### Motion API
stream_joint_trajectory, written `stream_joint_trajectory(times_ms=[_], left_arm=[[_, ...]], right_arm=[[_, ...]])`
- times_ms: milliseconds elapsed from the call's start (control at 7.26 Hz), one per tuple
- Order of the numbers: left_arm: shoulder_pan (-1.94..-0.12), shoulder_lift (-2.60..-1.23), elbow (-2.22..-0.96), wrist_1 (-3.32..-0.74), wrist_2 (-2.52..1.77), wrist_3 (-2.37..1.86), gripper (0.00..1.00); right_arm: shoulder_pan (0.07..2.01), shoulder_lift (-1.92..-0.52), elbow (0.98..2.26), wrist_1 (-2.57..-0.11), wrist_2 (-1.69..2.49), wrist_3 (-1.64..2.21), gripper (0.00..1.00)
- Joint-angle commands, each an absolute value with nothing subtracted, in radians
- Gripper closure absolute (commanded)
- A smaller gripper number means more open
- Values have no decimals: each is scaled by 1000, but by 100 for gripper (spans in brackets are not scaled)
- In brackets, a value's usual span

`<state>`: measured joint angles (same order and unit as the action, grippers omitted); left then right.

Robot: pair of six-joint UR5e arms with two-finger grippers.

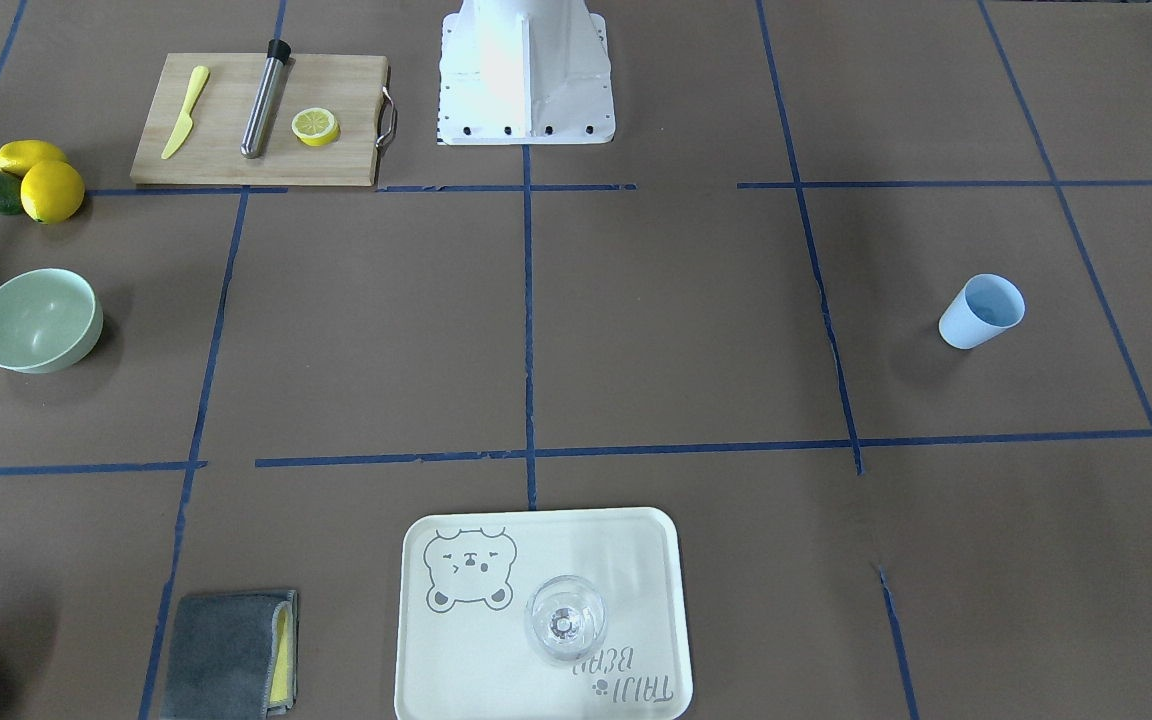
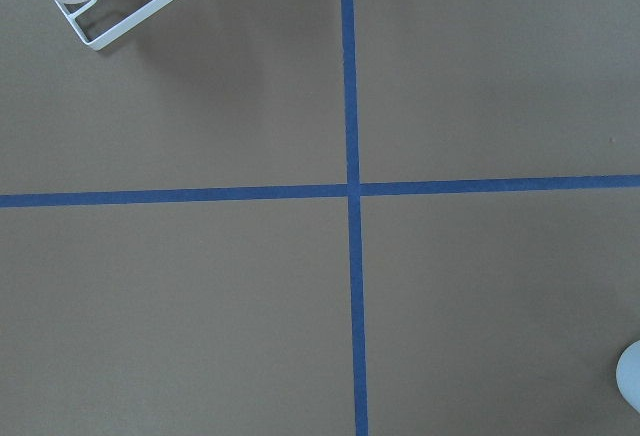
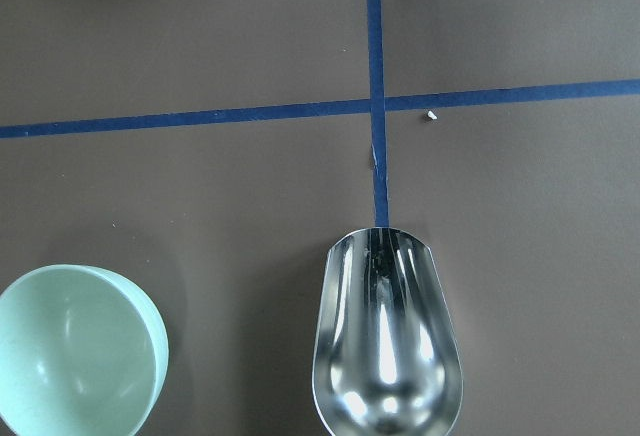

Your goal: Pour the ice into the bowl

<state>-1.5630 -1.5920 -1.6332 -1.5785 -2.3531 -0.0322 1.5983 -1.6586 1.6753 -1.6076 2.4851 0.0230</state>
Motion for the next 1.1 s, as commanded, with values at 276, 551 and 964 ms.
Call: stream_joint_trajectory(times_ms=[276, 551, 964], left_arm=[[-1563, -1592, -1653, -1578, -2353, -32, 0], [-1563, -1588, -1751, -1580, -2349, -37, 0], [-1552, -1591, -1957, -1578, -2342, -40, 0]], right_arm=[[1598, -1654, 1687, -1608, 2464, 29, 0], [1585, -1632, 1710, -1609, 2444, 72, 0], [1519, -1563, 1706, -1562, 2462, 143, 0]])
